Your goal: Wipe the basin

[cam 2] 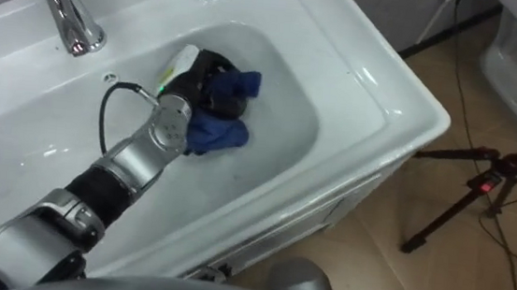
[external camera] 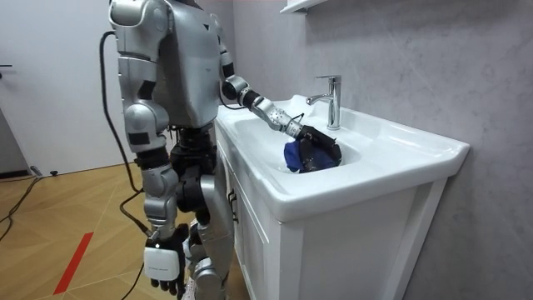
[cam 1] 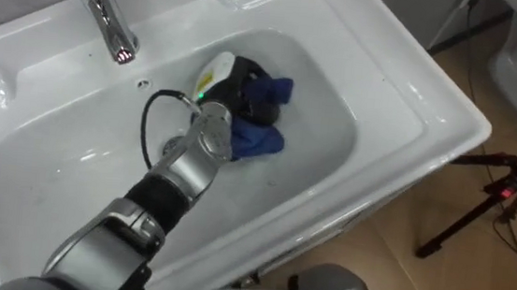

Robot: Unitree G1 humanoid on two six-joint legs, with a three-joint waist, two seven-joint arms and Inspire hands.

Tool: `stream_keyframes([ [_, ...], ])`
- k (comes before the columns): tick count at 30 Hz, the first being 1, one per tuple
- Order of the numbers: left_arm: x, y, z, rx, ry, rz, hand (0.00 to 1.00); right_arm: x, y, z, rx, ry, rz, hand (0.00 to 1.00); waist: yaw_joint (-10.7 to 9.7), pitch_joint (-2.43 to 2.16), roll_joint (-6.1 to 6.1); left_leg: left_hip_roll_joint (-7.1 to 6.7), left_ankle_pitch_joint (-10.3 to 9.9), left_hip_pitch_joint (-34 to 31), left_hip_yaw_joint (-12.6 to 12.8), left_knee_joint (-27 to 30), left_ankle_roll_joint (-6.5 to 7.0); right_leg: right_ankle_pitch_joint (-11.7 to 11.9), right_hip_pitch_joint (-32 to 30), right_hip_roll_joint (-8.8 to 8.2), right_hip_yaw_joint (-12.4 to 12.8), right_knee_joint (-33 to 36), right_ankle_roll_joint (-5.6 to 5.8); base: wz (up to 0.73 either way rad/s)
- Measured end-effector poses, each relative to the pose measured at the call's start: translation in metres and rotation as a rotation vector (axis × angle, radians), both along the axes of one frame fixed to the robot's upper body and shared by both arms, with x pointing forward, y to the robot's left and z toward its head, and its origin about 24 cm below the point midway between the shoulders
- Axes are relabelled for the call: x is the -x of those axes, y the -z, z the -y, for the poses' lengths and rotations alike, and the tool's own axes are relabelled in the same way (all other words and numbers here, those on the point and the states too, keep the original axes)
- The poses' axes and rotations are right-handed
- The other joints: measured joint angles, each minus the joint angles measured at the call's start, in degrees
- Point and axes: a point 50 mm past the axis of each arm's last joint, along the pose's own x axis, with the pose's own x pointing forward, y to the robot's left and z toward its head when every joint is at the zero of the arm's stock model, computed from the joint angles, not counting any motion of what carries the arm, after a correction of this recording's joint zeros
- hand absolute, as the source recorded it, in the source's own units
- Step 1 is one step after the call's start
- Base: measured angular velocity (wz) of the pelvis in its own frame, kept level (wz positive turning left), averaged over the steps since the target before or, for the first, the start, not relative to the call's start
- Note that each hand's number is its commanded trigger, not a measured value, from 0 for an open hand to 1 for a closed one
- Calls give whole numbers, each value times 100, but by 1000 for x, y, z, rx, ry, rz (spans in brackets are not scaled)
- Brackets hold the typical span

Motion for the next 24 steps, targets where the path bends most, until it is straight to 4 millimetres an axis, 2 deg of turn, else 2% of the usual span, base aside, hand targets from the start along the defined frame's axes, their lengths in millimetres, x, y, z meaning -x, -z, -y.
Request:
stream_keyframes([
  [3,2,-11,15,36,99,11,100,3,1,-1,-2,-14,-17,0,-14,4,-3,-10,0,-4,47,11,0,-3,-6,-36,1,-7,5,16],
  [7,3,-22,24,61,158,21,100,2,1,-1,-2,-22,-16,0,-12,4,-4,-22,0,-56,76,11,0,-5,-2,-94,-3,-84,15,6],
  [17,1,-28,24,22,196,31,100,2,1,-3,-21,-13,-21,0,66,11,-14,-10,0,-83,73,13,0,-21,26,-76,-59,-106,43,1],
  [19,1,-22,21,6,190,16,100,0,1,-3,-22,-18,-17,0,105,51,-56,-3,0,7,72,11,0,-28,100,-67,-45,-115,50,-6],
  [21,2,-15,18,-5,185,-7,100,0,1,-3,-9,-22,-18,0,187,62,-68,0,-1,47,105,1,0,-32,101,-48,-13,-154,52,-10],
  [24,11,8,3,-25,141,-82,100,0,1,-3,11,-14,-9,0,382,73,-124,12,-3,142,137,-11,-2,-75,106,-4,37,-46,31,-11],
])
